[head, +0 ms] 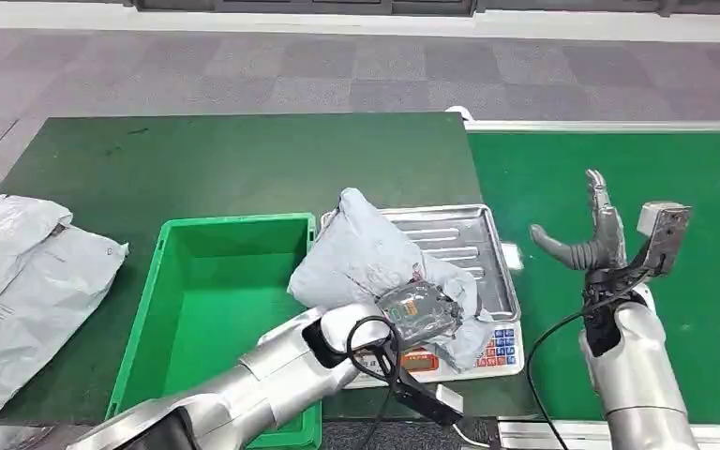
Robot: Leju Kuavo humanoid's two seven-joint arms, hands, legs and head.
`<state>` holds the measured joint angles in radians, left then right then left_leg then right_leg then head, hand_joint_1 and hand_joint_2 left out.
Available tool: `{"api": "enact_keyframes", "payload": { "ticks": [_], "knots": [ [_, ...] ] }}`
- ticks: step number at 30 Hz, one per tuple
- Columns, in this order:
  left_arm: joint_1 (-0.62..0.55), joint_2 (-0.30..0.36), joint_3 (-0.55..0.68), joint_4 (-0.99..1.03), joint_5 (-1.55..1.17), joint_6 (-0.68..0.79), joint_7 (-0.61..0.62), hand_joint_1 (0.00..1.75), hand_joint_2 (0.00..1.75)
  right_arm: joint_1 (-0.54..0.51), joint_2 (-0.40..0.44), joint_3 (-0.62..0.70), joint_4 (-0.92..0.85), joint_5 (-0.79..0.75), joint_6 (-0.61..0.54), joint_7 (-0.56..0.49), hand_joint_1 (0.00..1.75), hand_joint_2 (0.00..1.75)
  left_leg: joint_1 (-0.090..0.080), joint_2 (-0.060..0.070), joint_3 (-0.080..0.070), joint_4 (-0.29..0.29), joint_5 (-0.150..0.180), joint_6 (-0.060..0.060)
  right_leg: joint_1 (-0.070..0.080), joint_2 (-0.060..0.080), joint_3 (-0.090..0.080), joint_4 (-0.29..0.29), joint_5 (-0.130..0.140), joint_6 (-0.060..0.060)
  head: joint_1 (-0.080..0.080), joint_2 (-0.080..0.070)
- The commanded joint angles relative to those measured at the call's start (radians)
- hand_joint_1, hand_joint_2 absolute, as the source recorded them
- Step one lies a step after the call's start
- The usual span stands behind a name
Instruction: Moved the parcel from conveyor to table for the left to box.
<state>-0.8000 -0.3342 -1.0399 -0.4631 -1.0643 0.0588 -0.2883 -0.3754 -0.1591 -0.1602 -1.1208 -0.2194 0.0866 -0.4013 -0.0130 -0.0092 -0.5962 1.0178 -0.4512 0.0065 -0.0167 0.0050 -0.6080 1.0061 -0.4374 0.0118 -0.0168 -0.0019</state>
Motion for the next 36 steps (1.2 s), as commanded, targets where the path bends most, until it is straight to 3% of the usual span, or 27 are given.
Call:
{"api": "enact_keyframes", "payload": {
  "ticks": [1, 12, 20, 24, 28, 36],
  "knots": [
    [-0.028, -0.015, -0.042, 0.063, -0.033, 0.091, 0.113, 1.75, 1.75, -0.021, 0.003, 0.010, 0.009, -0.008, -0.010, 0.008, 0.00, 1.75, 0.001, 0.003, 0.001, -0.001, 0.000, -0.002, 0.001, 0.002, 0.000, -0.001, 0.001, -0.001, 0.000, 0.000],
    [-0.023, -0.015, -0.046, 0.059, -0.046, 0.129, 0.135, 1.75, 1.75, -0.013, 0.005, 0.004, -0.004, -0.011, -0.011, 0.009, 0.00, 1.75, 0.001, 0.003, 0.002, -0.001, 0.001, -0.004, 0.001, 0.002, 0.001, -0.001, 0.001, -0.001, 0.000, 0.000],
    [-0.095, -0.013, 0.152, -0.176, 0.217, 0.242, 0.131, 1.75, 1.75, 0.096, 0.046, -0.066, -0.157, -0.001, -0.025, 0.042, 0.00, 1.75, 0.001, -0.001, -0.002, 0.002, 0.002, -0.004, 0.001, -0.002, -0.002, 0.001, 0.001, -0.002, 0.000, 0.000],
    [-0.068, 0.031, 0.287, -0.366, 0.210, 0.235, 0.124, 1.75, 1.75, 0.085, 0.060, -0.071, -0.146, 0.011, -0.023, 0.047, 0.00, 1.75, 0.002, 0.000, -0.001, 0.001, 0.000, -0.004, 0.002, -0.001, -0.001, 0.000, 0.000, -0.002, 0.000, 0.000],
    [-0.095, 0.067, 0.348, -0.365, 0.031, 0.348, 0.172, 1.75, 1.75, -0.020, 0.070, -0.049, -0.053, 0.029, -0.037, 0.055, 0.00, 1.75, 0.001, 0.008, -0.002, 0.001, 0.000, -0.004, 0.001, 0.007, -0.004, 0.002, 0.002, -0.002, 0.000, 0.000],
    [-0.063, 0.115, 0.440, -0.405, -0.261, 0.464, 0.295, 1.75, 1.75, -0.009, 0.043, -0.065, -0.029, 0.015, -0.034, 0.045, 0.00, 1.75, 0.002, 0.005, 0.000, -0.002, 0.002, -0.004, 0.002, 0.004, -0.001, -0.002, 0.002, -0.002, 0.000, 0.000]
  ]
}}
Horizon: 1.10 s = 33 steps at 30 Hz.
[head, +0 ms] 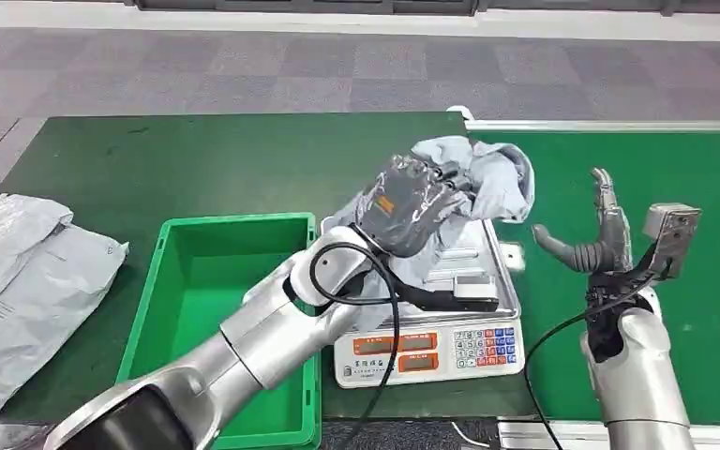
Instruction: Moved the parcel from conveyor to table for the left to box.
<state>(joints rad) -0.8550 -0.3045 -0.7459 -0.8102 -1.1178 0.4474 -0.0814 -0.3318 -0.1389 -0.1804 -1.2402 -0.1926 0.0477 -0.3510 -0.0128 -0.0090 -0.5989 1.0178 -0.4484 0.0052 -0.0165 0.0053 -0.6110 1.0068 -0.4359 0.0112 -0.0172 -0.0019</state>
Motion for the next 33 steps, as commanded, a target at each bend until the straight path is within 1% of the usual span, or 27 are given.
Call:
{"api": "enact_keyframes", "payload": {
  "ticks": [1, 3, 4, 6, 9, 10, 11, 12, 17, 27, 28, 29, 30, 31, 32, 33],
  "knots": [
    [0.004, 0.092, 0.159, -0.067, -0.240, 0.072, 0.098, 1.75, 1.75, -0.047, 0.026, -0.046, 0.084, -0.010, 0.004, -0.006, 0.00, 1.75, 0.001, 0.004, 0.002, -0.001, -0.001, -0.002, 0.001, 0.004, 0.001, -0.001, 0.000, -0.001, 0.000, 0.000],
    [0.008, 0.095, 0.163, -0.070, -0.242, 0.074, 0.095, 1.75, 1.75, -0.045, 0.028, -0.046, 0.081, -0.010, 0.004, -0.006, 0.00, 1.75, 0.000, 0.005, 0.003, -0.001, -0.001, -0.002, 0.001, 0.004, 0.002, -0.001, 0.000, -0.001, 0.000, 0.000],
    [0.009, 0.104, 0.160, -0.066, -0.308, 0.056, 0.136, 1.75, 1.75, -0.038, 0.026, -0.044, 0.074, -0.011, 0.003, -0.006, 0.00, 1.75, 0.001, 0.006, 0.005, -0.002, -0.002, -0.003, 0.001, 0.005, 0.003, -0.002, 0.000, -0.001, 0.000, 0.000],
    [0.036, 0.129, 0.191, -0.079, -0.425, 0.067, 0.190, 1.75, 1.75, -0.036, 0.012, -0.040, 0.083, -0.008, 0.004, -0.010, 0.00, 1.75, 0.001, 0.004, 0.004, -0.002, -0.001, -0.002, 0.001, 0.003, 0.003, -0.002, 0.000, -0.001, 0.000, 0.000],
    [0.013, 0.242, 0.065, -0.080, -0.453, 0.023, 0.395, 1.75, 1.75, -0.079, 0.000, -0.041, 0.139, -0.005, 0.004, -0.017, 0.00, 1.75, 0.000, 0.003, 0.002, -0.001, -0.001, -0.001, 0.000, 0.003, 0.001, -0.001, 0.000, -0.001, 0.000, 0.000],
    [0.019, 0.250, 0.075, -0.082, -0.453, 0.029, 0.386, 1.75, 1.75, -0.086, -0.004, -0.040, 0.149, -0.004, 0.006, -0.020, 0.00, 1.75, 0.001, 0.006, 0.004, -0.002, -0.001, -0.002, 0.001, 0.006, 0.003, -0.002, 0.001, -0.001, 0.000, 0.000],
    [0.021, 0.252, 0.079, -0.082, -0.453, 0.032, 0.381, 1.75, 1.75, -0.088, -0.005, -0.040, 0.152, -0.004, 0.006, -0.020, 0.00, 1.75, 0.000, 0.005, 0.002, -0.001, -0.001, -0.002, 0.000, 0.005, 0.001, 0.000, 0.000, -0.001, 0.000, 0.000],
    [0.021, 0.252, 0.079, -0.082, -0.453, 0.032, 0.381, 1.75, 1.75, -0.088, -0.005, -0.040, 0.152, -0.004, 0.006, -0.020, 0.00, 1.75, 0.001, 0.007, 0.003, -0.001, -0.001, -0.002, 0.001, 0.006, 0.001, -0.001, 0.001, -0.001, 0.000, 0.000],
    [0.015, 0.247, 0.076, -0.083, -0.453, 0.026, 0.385, 1.75, 1.75, -0.086, -0.004, -0.040, 0.151, -0.004, 0.007, -0.021, 0.00, 1.75, 0.001, 0.002, 0.001, 0.000, 0.000, -0.002, 0.001, 0.002, 0.000, -0.001, 0.000, -0.001, 0.000, 0.000],
    [0.015, 0.247, 0.076, -0.083, -0.453, 0.026, 0.385, 1.75, 1.75, -0.086, -0.004, -0.040, 0.151, -0.004, 0.007, -0.021, 0.00, 1.75, 0.001, 0.002, 0.001, 0.000, -0.001, -0.002, 0.001, 0.002, 0.001, -0.001, 0.000, -0.001, 0.000, 0.000],
    [-0.005, 0.281, 0.009, -0.084, -0.453, -0.008, 0.491, 1.75, 1.75, -0.079, -0.006, -0.040, 0.144, -0.005, 0.006, -0.020, 0.00, 1.75, 0.001, 0.002, 0.000, 0.000, 0.000, -0.002, 0.001, 0.001, 0.000, 0.000, 0.000, -0.001, 0.000, 0.000],
    [0.007, 0.301, 0.001, -0.101, -0.453, -0.018, 0.507, 1.75, 1.75, -0.066, -0.011, -0.041, 0.136, -0.004, 0.004, -0.020, 0.00, 1.75, 0.001, 0.002, 0.001, 0.000, -0.001, -0.002, 0.001, 0.002, 0.000, -0.001, 0.000, -0.001, 0.000, 0.000],
    [0.015, 0.341, -0.018, -0.120, -0.453, -0.026, 0.549, 1.75, 1.75, -0.037, -0.013, -0.049, 0.116, -0.008, 0.005, -0.025, 0.00, 1.75, 0.001, 0.002, 0.001, 0.000, -0.001, -0.002, 0.001, 0.001, 0.000, -0.001, 0.000, -0.001, 0.000, 0.000],
    [0.021, 0.381, -0.059, -0.135, -0.453, -0.075, 0.601, 1.75, 1.75, -0.004, -0.013, -0.056, 0.092, -0.010, 0.009, -0.029, 0.00, 1.75, 0.002, 0.002, 0.002, -0.001, -0.001, -0.003, 0.002, 0.002, 0.001, -0.001, 0.000, -0.002, 0.000, 0.000],
    [0.051, 0.413, -0.043, -0.162, -0.453, -0.092, 0.624, 1.75, 1.75, 0.021, -0.009, -0.064, 0.074, -0.011, 0.017, -0.035, 0.00, 1.75, 0.001, 0.002, 0.002, -0.001, 0.000, -0.002, 0.001, 0.001, 0.001, -0.001, 0.000, -0.001, 0.000, 0.000],
    [0.074, 0.459, -0.056, -0.186, -0.453, -0.095, 0.667, 1.75, 1.75, 0.029, 0.001, -0.073, 0.068, -0.006, 0.025, -0.039, 0.00, 1.75, 0.001, 0.002, 0.003, -0.002, 0.000, -0.002, 0.001, 0.001, 0.002, -0.002, 0.000, -0.001, 0.000, 0.000]
  ]
}}
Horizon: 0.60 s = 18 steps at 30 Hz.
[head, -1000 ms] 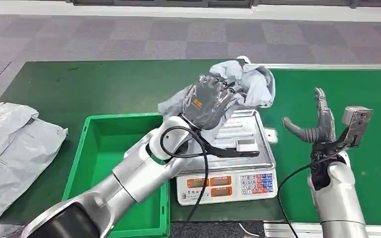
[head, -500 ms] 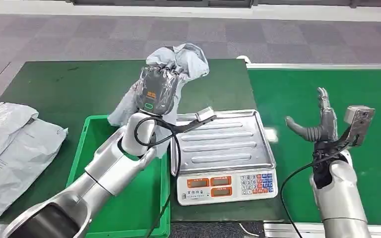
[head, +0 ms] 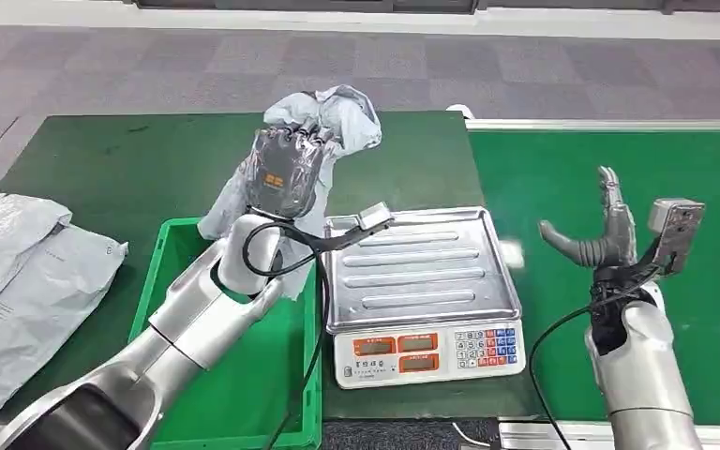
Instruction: Moved the parcel from conveyor to table for the left to box.
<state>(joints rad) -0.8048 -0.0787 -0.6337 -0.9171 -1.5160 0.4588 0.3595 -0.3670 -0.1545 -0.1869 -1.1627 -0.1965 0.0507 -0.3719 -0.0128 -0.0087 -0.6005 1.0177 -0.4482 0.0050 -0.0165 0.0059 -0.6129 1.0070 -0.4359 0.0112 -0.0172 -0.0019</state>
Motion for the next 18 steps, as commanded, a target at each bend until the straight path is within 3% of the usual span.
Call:
{"api": "enact_keyframes", "payload": {
  "ticks": [1, 7, 8, 9, 12, 13, 14, 18],
  "knots": [
    [0.049, 0.256, -0.149, -0.088, -0.055, -0.124, 0.233, 1.75, 1.75, 0.058, 0.023, -0.067, -0.005, 0.004, 0.024, -0.019, 0.00, 1.75, 0.001, 0.004, 0.007, -0.004, -0.001, -0.003, 0.001, 0.002, 0.005, -0.004, 0.000, -0.002, 0.000, 0.000],
    [0.195, 0.388, -0.132, -0.270, -0.055, -0.222, 0.339, 1.75, 1.75, 0.030, 0.058, -0.089, -0.021, 0.053, -0.010, -0.012, 0.00, 1.75, 0.001, 0.010, 0.005, -0.004, -0.001, -0.003, 0.001, 0.008, 0.000, -0.001, 0.000, -0.001, 0.000, 0.000],
    [0.198, 0.398, -0.173, -0.304, -0.055, -0.305, 0.339, 1.75, 1.75, 0.053, 0.059, -0.103, -0.050, 0.054, -0.013, -0.010, 0.00, 1.75, 0.002, 0.012, 0.007, -0.005, -0.002, -0.004, 0.002, 0.010, 0.002, -0.003, 0.000, -0.002, 0.000, 0.000],
    [0.228, 0.371, -0.142, -0.328, -0.055, -0.242, 0.319, 1.75, 1.75, 0.065, 0.062, -0.115, -0.065, 0.053, -0.014, -0.009, 0.00, 1.75, 0.002, 0.008, 0.004, -0.003, -0.002, -0.003, 0.002, 0.007, 0.000, -0.001, -0.001, -0.002, 0.000, 0.000],
    [0.205, 0.397, -0.187, -0.326, -0.055, -0.422, 0.339, 1.75, 1.75, 0.082, 0.073, -0.131, -0.090, 0.056, 0.000, -0.002, 0.00, 1.75, 0.002, 0.003, 0.002, -0.003, -0.001, -0.002, 0.002, 0.002, 0.000, -0.001, -0.001, -0.002, 0.000, 0.000],
    [0.217, 0.379, -0.179, -0.292, -0.055, -0.404, 0.339, 1.75, 1.75, 0.080, 0.072, -0.126, -0.085, 0.060, 0.009, -0.010, 0.00, 1.75, 0.003, 0.002, 0.003, -0.003, -0.001, -0.003, 0.003, 0.002, 0.002, -0.002, -0.002, -0.002, 0.000, 0.000],
    [0.206, 0.403, -0.181, -0.297, -0.055, -0.519, 0.339, 1.75, 1.75, 0.078, 0.076, -0.129, -0.085, 0.061, 0.009, -0.009, 0.00, 1.75, 0.002, 0.002, 0.001, -0.002, -0.001, -0.002, 0.002, 0.002, 0.000, -0.001, -0.001, -0.001, 0.000, 0.000],
    [0.270, 0.431, -0.117, -0.337, -0.055, -0.589, 0.339, 1.75, 1.75, 0.039, 0.084, -0.117, -0.054, 0.082, 0.008, -0.004, 0.00, 1.75, 0.003, 0.009, 0.005, -0.003, -0.003, -0.004, 0.003, 0.007, 0.002, -0.002, -0.001, -0.003, 0.000, 0.000]
  ]
}}
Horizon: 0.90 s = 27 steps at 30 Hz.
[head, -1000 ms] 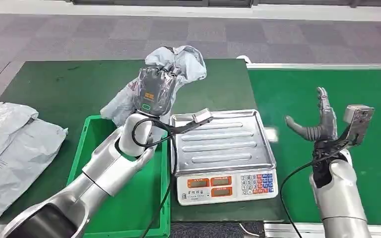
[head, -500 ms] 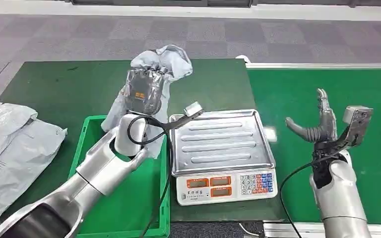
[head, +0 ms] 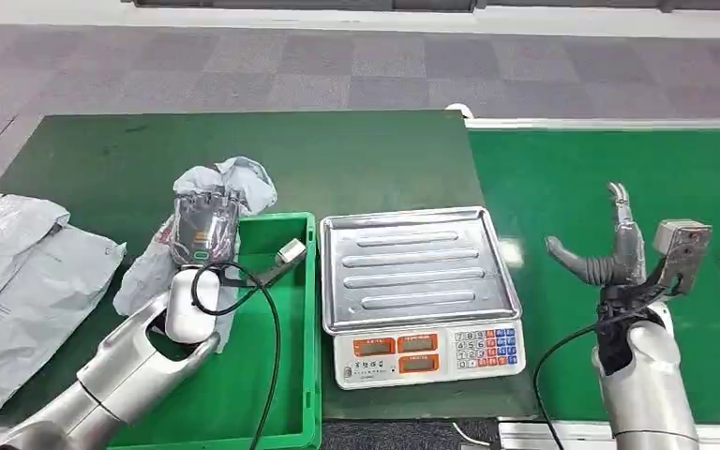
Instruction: Moved the parcel from conveyor to table for the left to box.
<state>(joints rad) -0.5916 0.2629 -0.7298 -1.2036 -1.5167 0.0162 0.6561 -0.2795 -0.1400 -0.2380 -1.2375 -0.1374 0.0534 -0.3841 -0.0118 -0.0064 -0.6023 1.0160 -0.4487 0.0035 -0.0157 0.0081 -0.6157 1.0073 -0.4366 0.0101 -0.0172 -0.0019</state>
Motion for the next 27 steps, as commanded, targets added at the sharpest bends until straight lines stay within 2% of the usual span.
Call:
{"api": "enact_keyframes", "payload": {
  "ticks": [1, 2, 3, 4, 6, 8, 9, 13, 17, 18, 19, 20, 22, 26, 27],
  "knots": [
    [0.082, 0.096, -0.012, -0.067, -0.054, -0.187, 0.042, 1.75, 1.75, -0.065, 0.062, -0.061, 0.039, 0.025, 0.005, 0.008, 0.00, 1.75, 0.001, 0.006, 0.005, -0.001, -0.002, -0.002, 0.001, 0.005, 0.002, -0.001, 0.000, -0.001, 0.000, 0.000],
    [0.061, 0.137, 0.010, -0.081, -0.054, -0.139, 0.042, 1.06, 1.75, -0.074, 0.053, -0.057, 0.052, 0.025, 0.005, 0.009, 0.00, 1.75, 0.001, 0.008, 0.006, -0.002, -0.002, -0.003, 0.001, 0.006, 0.003, -0.002, 0.000, -0.002, 0.000, 0.000],
    [0.046, 0.144, -0.008, -0.080, -0.054, -0.126, 0.042, 0.00, 1.75, -0.068, 0.046, -0.057, 0.053, 0.025, 0.004, 0.009, 0.00, 1.75, 0.000, 0.009, 0.007, -0.003, -0.002, -0.003, 0.001, 0.007, 0.004, -0.002, 0.000, -0.002, 0.000, 0.000],
    [0.037, 0.120, -0.021, -0.049, -0.054, -0.100, 0.042, 0.00, 1.75, -0.059, 0.041, -0.056, 0.050, 0.021, 0.007, 0.007, 0.00, 1.75, 0.001, 0.008, 0.006, -0.002, -0.002, -0.003, 0.001, 0.007, 0.002, -0.001, 0.000, -0.002, 0.000, 0.000],
    [0.004, 0.114, -0.054, -0.043, -0.054, -0.073, 0.042, 0.00, 1.75, -0.046, 0.046, -0.061, 0.039, 0.014, 0.010, 0.006, 0.00, 1.75, 0.001, 0.002, 0.003, 0.000, -0.001, -0.002, 0.001, 0.001, 0.001, 0.000, 0.000, -0.001, 0.000, 0.000],
    [-0.004, 0.090, -0.078, -0.023, -0.054, -0.028, 0.042, 0.00, 1.75, -0.047, 0.062, -0.065, 0.030, 0.014, 0.009, 0.006, 0.00, 1.75, 0.002, 0.002, 0.003, 0.000, 0.000, -0.002, 0.003, 0.001, 0.001, -0.001, 0.000, -0.002, 0.000, 0.000],
    [-0.004, 0.058, -0.084, 0.003, -0.054, 0.008, 0.042, 0.00, 1.75, -0.053, 0.071, -0.060, 0.023, 0.020, 0.005, 0.014, 0.00, 1.75, 0.003, 0.001, 0.004, -0.001, 0.000, -0.003, 0.003, 0.001, 0.002, -0.001, 0.000, -0.002, 0.000, 0.000],
    [-0.004, 0.058, -0.084, 0.003, -0.054, 0.008, 0.042, 0.00, 1.75, -0.053, 0.071, -0.060, 0.023, 0.020, 0.005, 0.014, 0.00, 1.75, 0.003, 0.001, 0.007, -0.002, -0.001, -0.003, 0.004, 0.000, 0.006, -0.004, 0.000, -0.002, 0.000, 0.000],
    [-0.014, 0.029, -0.088, 0.020, -0.054, 0.050, 0.035, 0.00, 1.75, -0.064, 0.069, -0.059, 0.028, 0.025, 0.000, 0.019, 0.00, 1.75, 0.002, 0.001, 0.006, -0.002, 0.000, -0.003, 0.003, 0.000, 0.005, -0.003, 0.001, -0.002, 0.000, 0.000],
    [-0.012, 0.004, -0.060, 0.028, -0.054, 0.102, 0.000, 0.00, 1.75, -0.064, 0.069, -0.059, 0.027, 0.026, -0.001, 0.020, 0.00, 1.75, 0.002, 0.002, 0.003, 0.000, 0.000, -0.003, 0.002, 0.001, 0.002, -0.001, 0.001, -0.002, 0.000, 0.000],
    [0.012, -0.054, 0.040, 0.043, -0.044, 0.148, -0.126, 0.00, 1.75, -0.064, 0.068, -0.056, 0.028, 0.027, -0.001, 0.021, 0.00, 1.75, 0.002, 0.002, 0.004, -0.001, 0.000, -0.003, 0.002, 0.001, 0.002, -0.001, 0.001, -0.002, 0.000, 0.000],
    [0.034, -0.155, 0.206, 0.078, 0.087, 0.166, -0.382, 0.00, 1.75, -0.068, 0.061, -0.048, 0.038, 0.030, 0.002, 0.023, 0.00, 1.75, 0.002, 0.001, 0.004, -0.001, 0.000, -0.003, 0.002, 0.000, 0.003, -0.002, 0.001, -0.002, 0.000, 0.000],
    [-0.006, -0.225, 0.313, 0.162, 0.151, 0.151, -0.528, 0.00, 1.75, -0.086, 0.051, -0.040, 0.068, 0.031, 0.004, 0.022, 0.00, 1.75, 0.002, 0.000, 0.002, 0.000, 0.001, -0.002, 0.002, 0.000, 0.001, -0.001, 0.001, -0.002, 0.000, 0.000],
    [-0.095, -0.274, 0.377, 0.278, 0.154, 0.292, -0.563, 0.00, 1.75, -0.086, 0.053, -0.033, 0.069, 0.035, -0.002, 0.021, 0.00, 1.75, 0.002, -0.004, 0.001, 0.002, 0.001, -0.001, 0.002, -0.005, 0.002, -0.001, 0.001, -0.002, 0.000, 0.000],
    [-0.104, -0.295, 0.423, 0.287, 0.292, 0.277, -0.651, 0.00, 1.75, -0.088, 0.052, -0.024, 0.069, 0.042, -0.005, 0.021, 0.00, 1.75, 0.003, -0.004, 0.001, 0.002, 0.001, -0.002, 0.003, -0.005, 0.003, -0.001, 0.001, -0.002, 0.000, 0.000]
  ]
}}
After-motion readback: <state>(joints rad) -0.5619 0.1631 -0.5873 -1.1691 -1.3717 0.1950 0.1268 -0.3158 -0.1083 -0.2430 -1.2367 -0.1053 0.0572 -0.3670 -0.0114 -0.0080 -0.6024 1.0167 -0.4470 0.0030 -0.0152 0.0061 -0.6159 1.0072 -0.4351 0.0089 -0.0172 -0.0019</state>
